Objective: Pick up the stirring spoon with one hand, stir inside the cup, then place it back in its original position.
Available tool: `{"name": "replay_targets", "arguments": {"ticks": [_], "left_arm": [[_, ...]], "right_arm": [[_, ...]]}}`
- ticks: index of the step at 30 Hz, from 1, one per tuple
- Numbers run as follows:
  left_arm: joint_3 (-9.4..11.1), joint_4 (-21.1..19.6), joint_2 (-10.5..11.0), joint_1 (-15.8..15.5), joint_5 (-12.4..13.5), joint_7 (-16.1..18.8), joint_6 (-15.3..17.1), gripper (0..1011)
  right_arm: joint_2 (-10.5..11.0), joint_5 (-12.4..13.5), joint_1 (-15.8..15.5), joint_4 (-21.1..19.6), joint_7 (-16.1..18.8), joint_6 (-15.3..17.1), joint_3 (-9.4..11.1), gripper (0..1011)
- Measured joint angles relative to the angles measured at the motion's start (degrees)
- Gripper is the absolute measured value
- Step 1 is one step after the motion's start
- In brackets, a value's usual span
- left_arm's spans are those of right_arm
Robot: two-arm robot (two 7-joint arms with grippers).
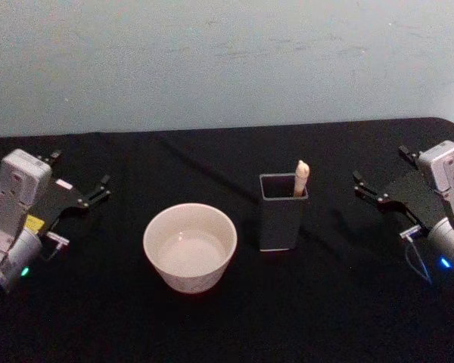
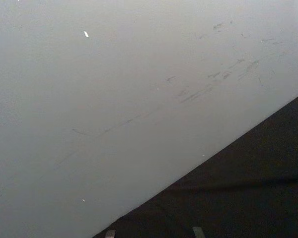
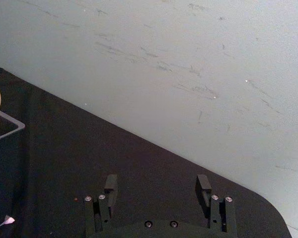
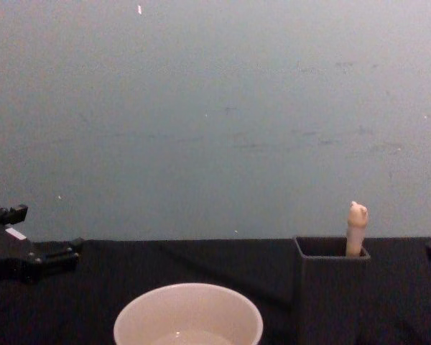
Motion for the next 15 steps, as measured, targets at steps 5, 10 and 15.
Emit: {"name": "replay_targets", "arguments": {"ticks": [5, 10, 15], "left_arm": [[0.00, 0.00, 0.00, 0.00, 0.00, 0.00, 0.00, 1001], [0.00, 0.00, 0.00, 0.00, 0.00, 0.00, 0.00, 1001], [0.00, 0.00, 0.00, 0.00, 0.00, 0.00, 0.00, 1001]], "right_arm": [[0.00, 0.00, 0.00, 0.00, 0.00, 0.00, 0.00, 1000], [0.00, 0.00, 0.00, 0.00, 0.00, 0.00, 0.00, 1000], [0.00, 0.00, 0.00, 0.00, 0.00, 0.00, 0.00, 1000]]}}
